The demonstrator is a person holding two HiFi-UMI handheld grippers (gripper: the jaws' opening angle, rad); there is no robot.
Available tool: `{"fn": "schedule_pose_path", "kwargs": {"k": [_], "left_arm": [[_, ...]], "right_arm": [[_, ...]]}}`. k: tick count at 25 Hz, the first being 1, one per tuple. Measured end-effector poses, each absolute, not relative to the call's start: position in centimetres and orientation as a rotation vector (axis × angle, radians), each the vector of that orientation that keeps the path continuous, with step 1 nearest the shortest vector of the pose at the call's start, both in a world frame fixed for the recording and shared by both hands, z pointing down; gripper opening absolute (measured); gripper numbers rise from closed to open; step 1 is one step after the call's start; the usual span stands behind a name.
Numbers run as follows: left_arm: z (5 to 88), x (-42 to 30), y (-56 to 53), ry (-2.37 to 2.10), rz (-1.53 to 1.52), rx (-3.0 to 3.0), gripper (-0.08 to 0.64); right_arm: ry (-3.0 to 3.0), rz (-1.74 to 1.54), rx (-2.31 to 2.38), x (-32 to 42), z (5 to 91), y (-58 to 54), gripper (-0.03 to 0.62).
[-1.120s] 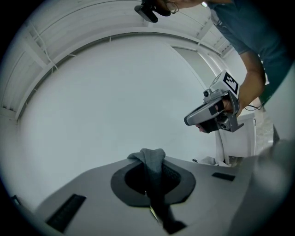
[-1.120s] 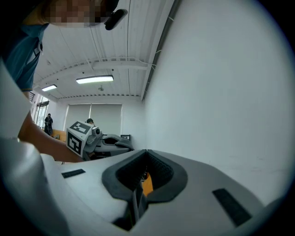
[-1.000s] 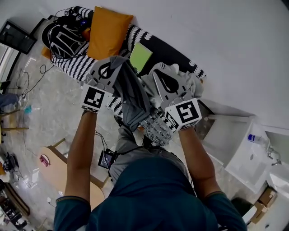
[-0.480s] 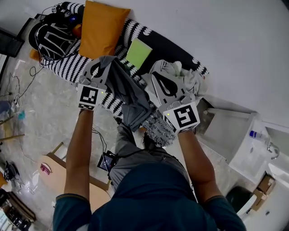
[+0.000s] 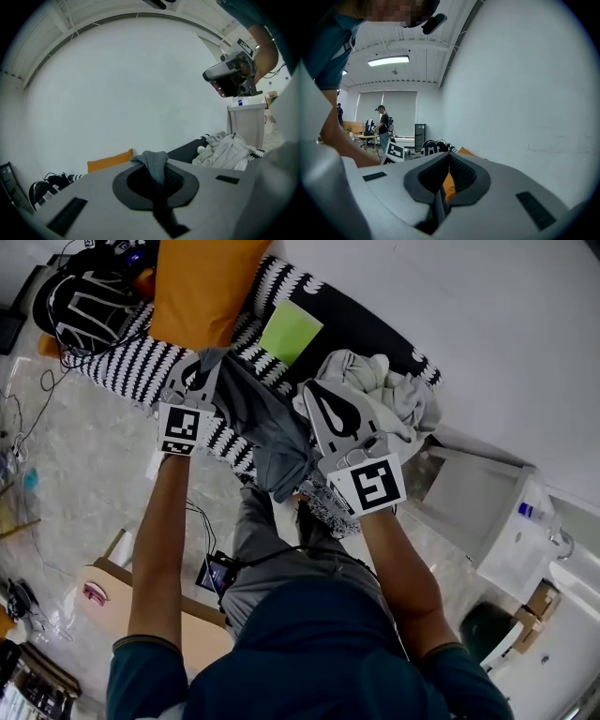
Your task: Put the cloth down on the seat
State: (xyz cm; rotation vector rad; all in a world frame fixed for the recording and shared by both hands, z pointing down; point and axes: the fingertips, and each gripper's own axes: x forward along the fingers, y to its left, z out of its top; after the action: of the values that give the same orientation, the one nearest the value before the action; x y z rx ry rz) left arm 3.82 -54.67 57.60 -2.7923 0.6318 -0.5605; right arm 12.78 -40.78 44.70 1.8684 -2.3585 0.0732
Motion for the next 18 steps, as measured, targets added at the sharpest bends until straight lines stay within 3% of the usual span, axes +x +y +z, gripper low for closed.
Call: {"fn": "schedule_pose_path", "kwargs": {"k": [18], "left_arm": [[68.5, -2.5, -62.9, 0.857, -0.641, -2.830, 0.003]], "right_arm": [[-2.318, 0.174, 1.808, 8.9, 52.6, -45.9, 0.014]]}}
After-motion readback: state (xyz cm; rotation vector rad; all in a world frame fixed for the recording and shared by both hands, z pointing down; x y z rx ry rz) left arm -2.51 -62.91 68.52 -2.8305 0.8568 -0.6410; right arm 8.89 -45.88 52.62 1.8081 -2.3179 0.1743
